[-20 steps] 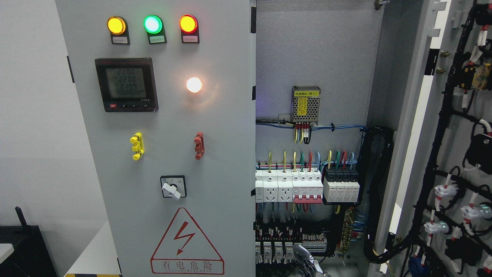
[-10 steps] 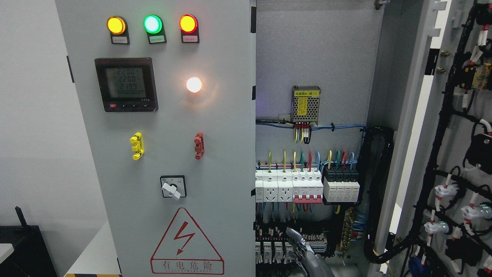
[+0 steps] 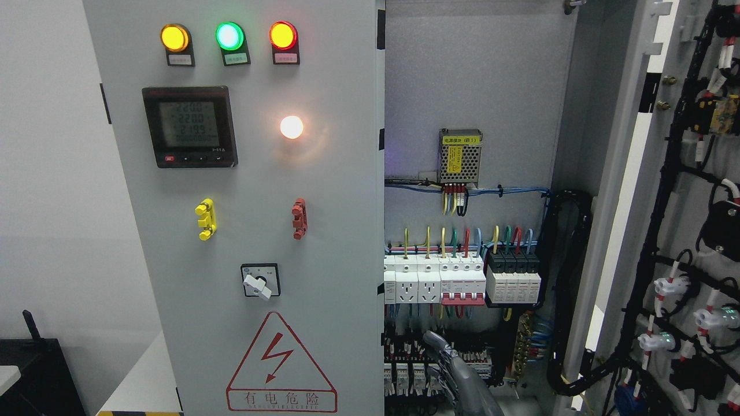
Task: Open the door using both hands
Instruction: 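Raise the right hand toward the cabinet interior below the breakers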
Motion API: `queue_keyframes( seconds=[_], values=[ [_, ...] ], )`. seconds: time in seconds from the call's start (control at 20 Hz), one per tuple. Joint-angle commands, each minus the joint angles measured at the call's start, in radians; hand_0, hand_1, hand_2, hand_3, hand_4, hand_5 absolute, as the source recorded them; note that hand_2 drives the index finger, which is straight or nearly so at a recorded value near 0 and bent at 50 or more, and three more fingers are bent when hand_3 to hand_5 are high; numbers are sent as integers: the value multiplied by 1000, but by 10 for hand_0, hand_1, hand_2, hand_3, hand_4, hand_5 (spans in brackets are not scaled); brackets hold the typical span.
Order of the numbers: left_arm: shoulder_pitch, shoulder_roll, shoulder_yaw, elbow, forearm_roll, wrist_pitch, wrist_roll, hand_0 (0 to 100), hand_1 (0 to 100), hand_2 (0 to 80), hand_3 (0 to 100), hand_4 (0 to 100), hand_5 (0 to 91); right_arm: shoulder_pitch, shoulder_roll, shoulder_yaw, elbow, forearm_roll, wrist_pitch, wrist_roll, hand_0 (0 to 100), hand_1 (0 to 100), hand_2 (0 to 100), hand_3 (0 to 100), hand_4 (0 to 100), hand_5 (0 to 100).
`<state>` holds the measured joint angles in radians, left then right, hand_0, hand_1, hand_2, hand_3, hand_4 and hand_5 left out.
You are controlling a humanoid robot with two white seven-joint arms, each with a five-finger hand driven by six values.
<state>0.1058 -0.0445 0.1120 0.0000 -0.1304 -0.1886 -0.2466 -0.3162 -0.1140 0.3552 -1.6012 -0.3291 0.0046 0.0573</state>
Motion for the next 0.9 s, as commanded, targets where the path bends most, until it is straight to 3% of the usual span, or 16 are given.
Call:
queue_keyframes(
  seconds=[0.0, 0.85],
  values=[
    [0, 0, 0, -14, 0, 0, 0, 0, 0, 0, 0, 31, 0, -41, -4, 51, 67, -16, 2, -1, 107, 0, 0, 0, 0, 0],
    [0, 0, 0, -14, 0, 0, 0, 0, 0, 0, 0, 31, 0, -139, -3, 125, 112, -88, 31, -1, 107, 0, 0, 0, 0, 0]
  ],
)
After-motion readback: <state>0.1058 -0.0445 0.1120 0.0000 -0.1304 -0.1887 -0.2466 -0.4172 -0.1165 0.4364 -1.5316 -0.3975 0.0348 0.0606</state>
